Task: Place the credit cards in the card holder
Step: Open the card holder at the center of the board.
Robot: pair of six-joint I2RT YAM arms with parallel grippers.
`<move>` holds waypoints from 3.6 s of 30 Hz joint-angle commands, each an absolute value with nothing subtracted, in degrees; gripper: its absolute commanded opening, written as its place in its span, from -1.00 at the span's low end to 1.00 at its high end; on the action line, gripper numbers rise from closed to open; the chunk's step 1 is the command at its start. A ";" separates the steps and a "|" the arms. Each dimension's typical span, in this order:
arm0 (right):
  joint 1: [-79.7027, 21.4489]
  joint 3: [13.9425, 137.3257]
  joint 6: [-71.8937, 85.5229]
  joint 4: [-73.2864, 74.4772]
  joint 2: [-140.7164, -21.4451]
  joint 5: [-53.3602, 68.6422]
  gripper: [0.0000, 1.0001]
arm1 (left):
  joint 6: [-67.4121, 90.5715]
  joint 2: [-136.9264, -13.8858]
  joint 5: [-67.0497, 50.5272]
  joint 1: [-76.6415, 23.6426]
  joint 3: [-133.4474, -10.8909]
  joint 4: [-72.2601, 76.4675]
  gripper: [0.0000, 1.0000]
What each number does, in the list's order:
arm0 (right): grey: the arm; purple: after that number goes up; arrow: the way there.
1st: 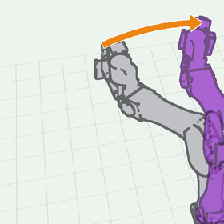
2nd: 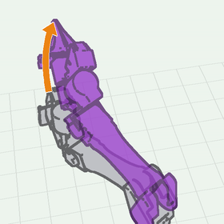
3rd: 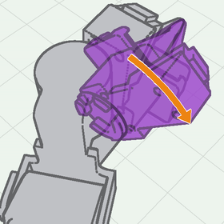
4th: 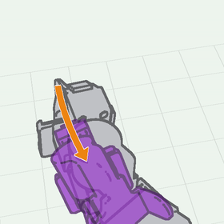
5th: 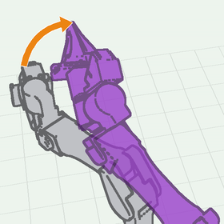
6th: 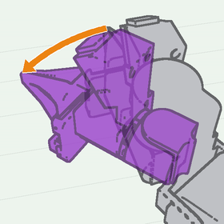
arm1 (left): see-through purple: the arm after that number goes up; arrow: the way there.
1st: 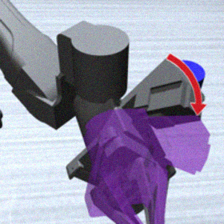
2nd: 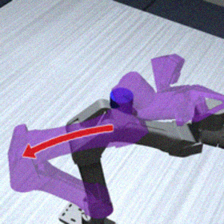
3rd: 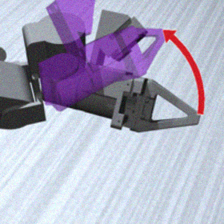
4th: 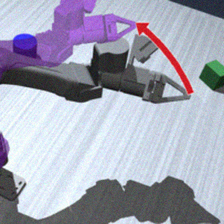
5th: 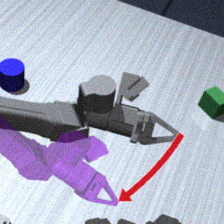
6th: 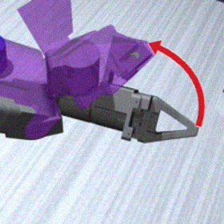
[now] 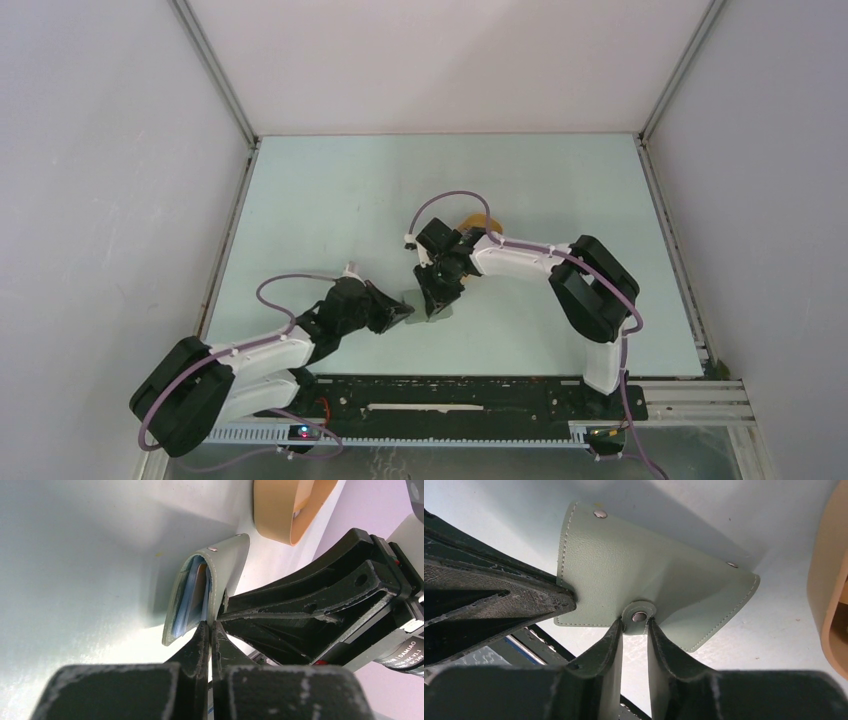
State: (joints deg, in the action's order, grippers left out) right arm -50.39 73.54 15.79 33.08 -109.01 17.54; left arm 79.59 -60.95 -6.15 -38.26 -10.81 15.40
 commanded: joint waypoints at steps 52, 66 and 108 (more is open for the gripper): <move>-38.59 65.74 -17.58 35.34 -94.82 42.74 -0.90 | 27.07 -53.20 1.43 -49.95 -20.48 13.21 0.68; -38.51 65.76 -17.70 35.75 -95.52 43.33 -0.90 | 27.32 -68.31 -4.08 -50.10 -27.56 13.69 0.05; -19.65 55.42 -29.23 40.10 -78.81 52.46 0.12 | 49.75 -74.60 -8.62 -47.61 -23.82 19.15 -1.00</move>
